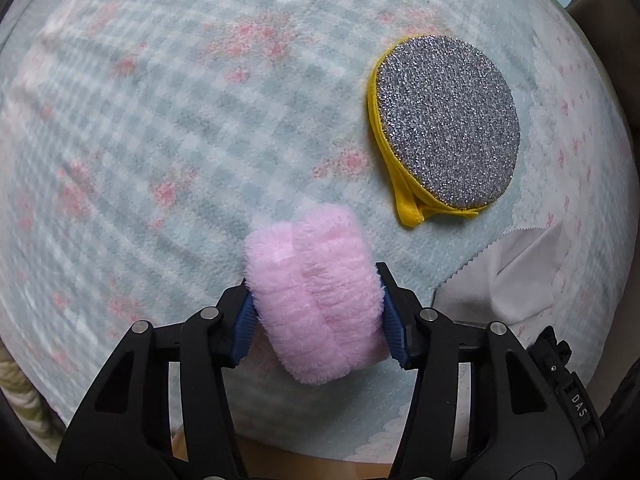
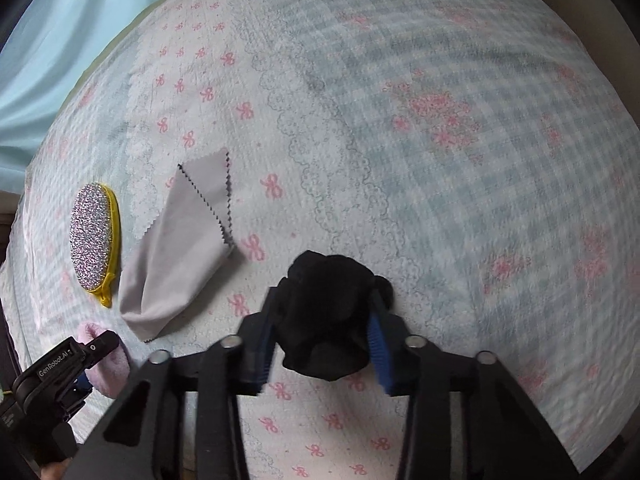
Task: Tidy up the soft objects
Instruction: 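Grasp the pink fuzzy scrunchie with the left tool while the right tool grasps the black scrunchie, then lift the pink and black scrunchies and carry both over the box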
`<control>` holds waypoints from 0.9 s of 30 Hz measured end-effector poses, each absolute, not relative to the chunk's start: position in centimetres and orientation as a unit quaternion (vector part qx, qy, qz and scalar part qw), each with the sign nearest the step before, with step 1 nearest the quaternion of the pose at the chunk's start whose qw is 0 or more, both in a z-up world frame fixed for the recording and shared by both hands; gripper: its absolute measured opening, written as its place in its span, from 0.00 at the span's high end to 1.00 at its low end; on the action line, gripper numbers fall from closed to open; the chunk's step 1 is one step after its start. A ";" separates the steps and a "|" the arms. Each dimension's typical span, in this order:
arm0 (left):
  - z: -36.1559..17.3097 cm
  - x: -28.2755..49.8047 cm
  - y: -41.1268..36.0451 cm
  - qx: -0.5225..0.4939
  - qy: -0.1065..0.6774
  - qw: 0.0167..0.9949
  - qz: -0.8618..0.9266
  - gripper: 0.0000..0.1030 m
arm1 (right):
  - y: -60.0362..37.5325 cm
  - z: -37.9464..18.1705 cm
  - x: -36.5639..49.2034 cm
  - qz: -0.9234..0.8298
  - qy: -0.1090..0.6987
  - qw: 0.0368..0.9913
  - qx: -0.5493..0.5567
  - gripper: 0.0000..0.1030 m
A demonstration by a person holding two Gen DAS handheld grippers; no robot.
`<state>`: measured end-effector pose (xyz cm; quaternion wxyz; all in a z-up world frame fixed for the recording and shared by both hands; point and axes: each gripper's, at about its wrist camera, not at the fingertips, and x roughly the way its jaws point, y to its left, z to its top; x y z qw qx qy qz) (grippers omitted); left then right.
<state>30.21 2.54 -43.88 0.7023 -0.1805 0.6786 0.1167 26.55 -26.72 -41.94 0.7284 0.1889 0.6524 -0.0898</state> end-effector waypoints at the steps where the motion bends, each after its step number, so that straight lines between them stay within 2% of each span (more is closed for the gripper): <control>1: -43.9 30.6 2.1 -0.183 0.678 0.702 0.117 0.54 | -27.0 -42.0 26.6 -0.089 0.652 0.728 0.191 0.68; 5: -43.4 30.4 2.4 -0.181 0.675 0.706 0.113 0.58 | -27.5 -41.8 26.3 -0.086 0.651 0.730 0.193 0.73; 12: -40.1 29.8 2.1 -0.171 0.661 0.723 0.101 0.59 | -27.7 -39.9 25.7 -0.079 0.641 0.737 0.198 0.74; 21: -32.9 29.2 1.9 -0.163 0.629 0.755 0.086 0.59 | -27.8 -34.3 25.0 -0.065 0.613 0.764 0.189 0.74; 27: -26.8 27.7 1.1 -0.156 0.597 0.783 0.070 0.59 | -27.6 -28.0 23.7 -0.049 0.584 0.792 0.171 0.74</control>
